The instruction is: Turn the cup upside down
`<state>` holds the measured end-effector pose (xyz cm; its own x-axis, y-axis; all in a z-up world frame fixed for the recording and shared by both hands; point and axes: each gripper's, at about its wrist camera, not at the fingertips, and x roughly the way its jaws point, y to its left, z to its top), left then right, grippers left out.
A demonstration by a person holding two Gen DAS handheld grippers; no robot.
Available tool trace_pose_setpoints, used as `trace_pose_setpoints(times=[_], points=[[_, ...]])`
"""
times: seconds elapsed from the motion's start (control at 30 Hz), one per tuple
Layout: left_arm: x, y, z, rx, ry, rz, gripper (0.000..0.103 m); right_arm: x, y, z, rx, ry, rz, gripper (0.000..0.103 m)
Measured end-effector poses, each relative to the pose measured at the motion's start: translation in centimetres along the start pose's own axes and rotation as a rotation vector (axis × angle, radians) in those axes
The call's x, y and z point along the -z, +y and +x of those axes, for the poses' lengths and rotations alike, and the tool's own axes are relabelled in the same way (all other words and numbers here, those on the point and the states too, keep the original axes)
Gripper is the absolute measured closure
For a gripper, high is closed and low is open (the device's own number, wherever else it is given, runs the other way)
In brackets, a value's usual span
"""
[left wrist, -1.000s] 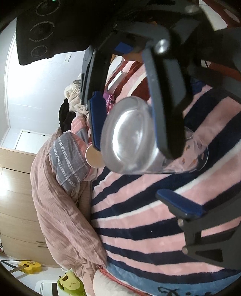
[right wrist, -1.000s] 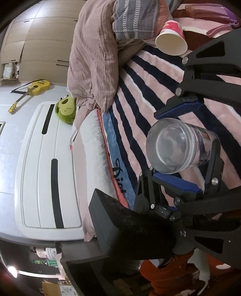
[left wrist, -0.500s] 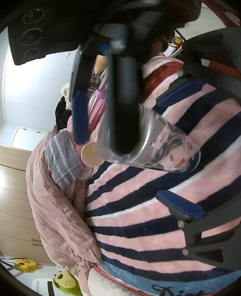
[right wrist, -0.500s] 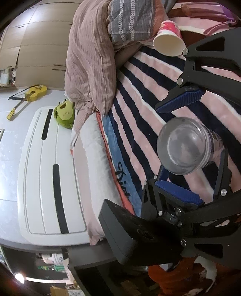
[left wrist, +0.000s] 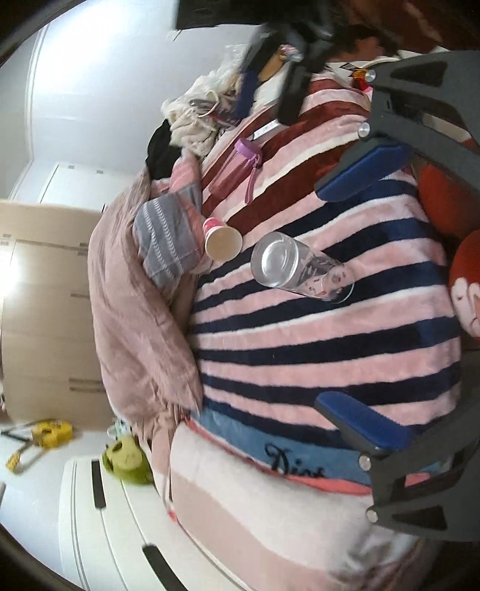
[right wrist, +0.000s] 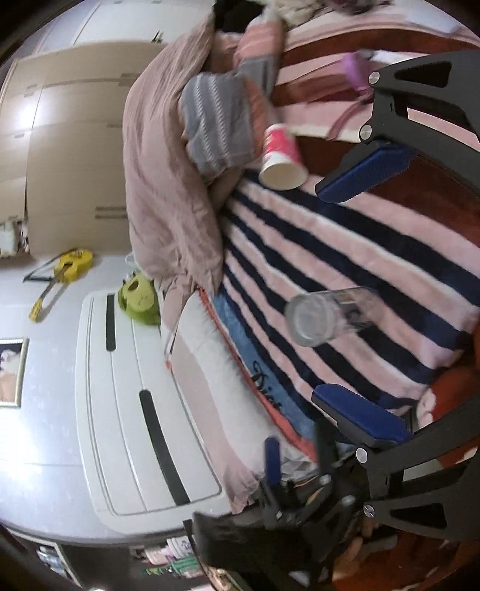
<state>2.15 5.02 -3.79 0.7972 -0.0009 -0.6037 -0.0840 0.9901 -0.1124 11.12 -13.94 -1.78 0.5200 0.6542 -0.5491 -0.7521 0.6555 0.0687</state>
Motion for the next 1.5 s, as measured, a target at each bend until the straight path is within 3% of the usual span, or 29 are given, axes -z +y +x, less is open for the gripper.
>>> trace_pose_setpoints(times=[0.13, 0.47, 1.5], points=[[0.6, -0.9, -1.9, -0.034, -0.013, 0.003, 0.001, 1.6, 0.7, -1.9, 0.008, 0.001, 0.061, 0.004], [1.1, -1.4, -4.1, -0.024, -0.022, -0.016, 0.001, 2.9, 2.0, -4.8, 0.034, -0.014, 0.072, 0.004], [1.1, -2.2, -5.2, -0.028, -0.030, -0.005, 0.001, 3.2, 2.4, -6.1, 0.017, -0.033, 0.082, 0.004]])
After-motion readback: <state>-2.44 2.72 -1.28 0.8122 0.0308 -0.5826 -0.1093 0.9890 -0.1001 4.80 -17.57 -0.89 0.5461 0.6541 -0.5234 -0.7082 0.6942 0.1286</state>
